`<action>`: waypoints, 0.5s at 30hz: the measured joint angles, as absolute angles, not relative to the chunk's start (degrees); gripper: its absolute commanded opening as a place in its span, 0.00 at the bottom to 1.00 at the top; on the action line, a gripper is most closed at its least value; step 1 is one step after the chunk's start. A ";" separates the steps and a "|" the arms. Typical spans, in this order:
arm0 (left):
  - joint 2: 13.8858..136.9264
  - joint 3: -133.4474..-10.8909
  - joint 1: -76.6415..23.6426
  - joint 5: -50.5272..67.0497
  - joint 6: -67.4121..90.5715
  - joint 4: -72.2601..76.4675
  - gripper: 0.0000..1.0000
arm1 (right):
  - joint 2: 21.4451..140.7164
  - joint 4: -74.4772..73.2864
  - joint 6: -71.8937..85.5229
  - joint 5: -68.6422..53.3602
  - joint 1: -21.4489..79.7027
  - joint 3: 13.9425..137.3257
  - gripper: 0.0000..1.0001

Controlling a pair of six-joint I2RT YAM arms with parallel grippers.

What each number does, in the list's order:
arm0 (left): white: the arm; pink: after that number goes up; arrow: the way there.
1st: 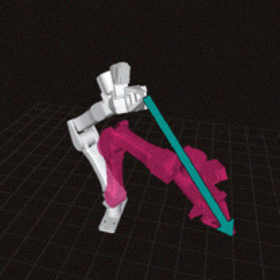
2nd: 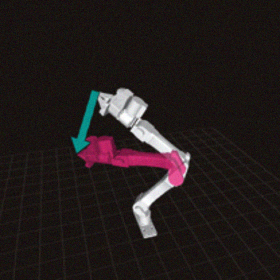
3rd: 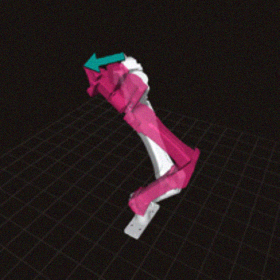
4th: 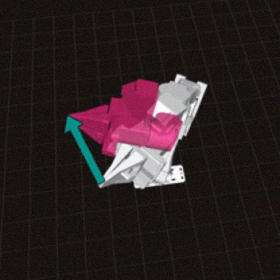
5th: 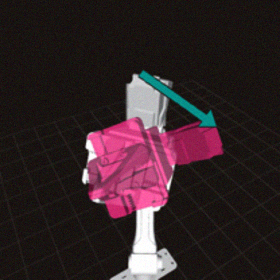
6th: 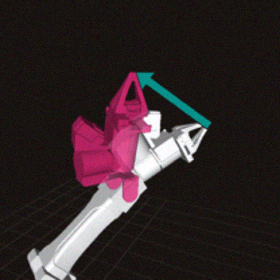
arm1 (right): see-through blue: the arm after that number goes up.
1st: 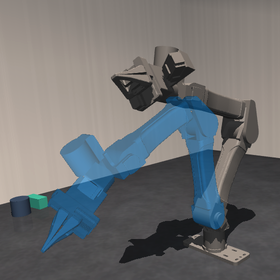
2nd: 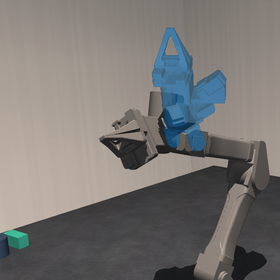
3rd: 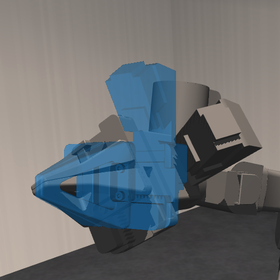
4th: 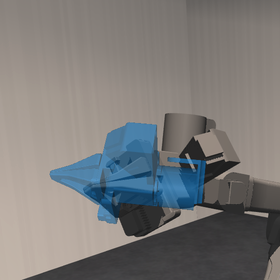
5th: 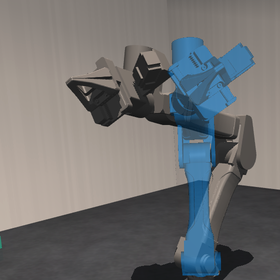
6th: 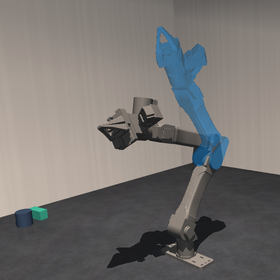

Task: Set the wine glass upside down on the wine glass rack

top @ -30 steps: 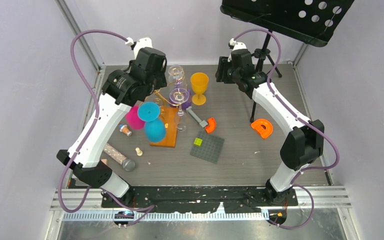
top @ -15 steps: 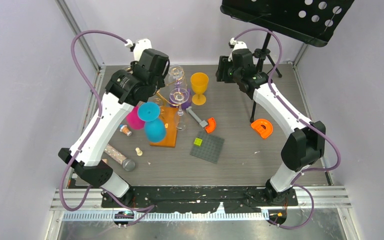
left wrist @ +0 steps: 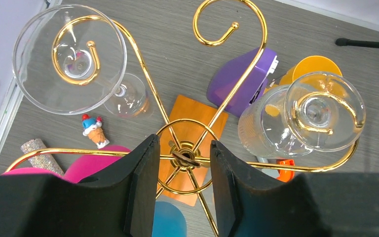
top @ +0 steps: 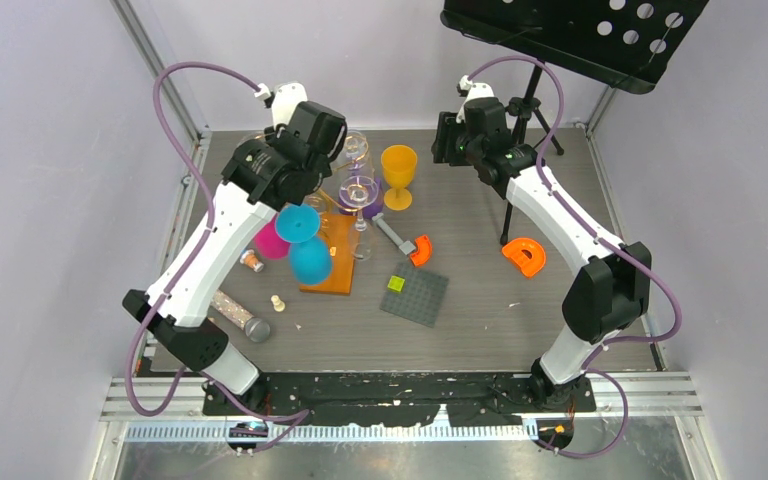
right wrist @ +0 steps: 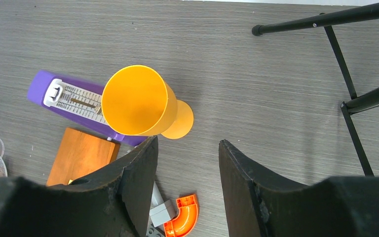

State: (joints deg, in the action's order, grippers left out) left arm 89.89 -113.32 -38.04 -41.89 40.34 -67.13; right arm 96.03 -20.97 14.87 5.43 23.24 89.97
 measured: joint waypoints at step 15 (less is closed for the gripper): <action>91.26 -111.18 -38.13 -42.04 34.79 -62.37 0.44 | 96.03 -20.91 13.98 5.43 23.24 89.67 0.55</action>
State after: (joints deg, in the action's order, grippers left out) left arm 91.26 -111.18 -38.13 -42.04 34.79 -62.37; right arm 96.03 -20.91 13.98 5.43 23.24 89.67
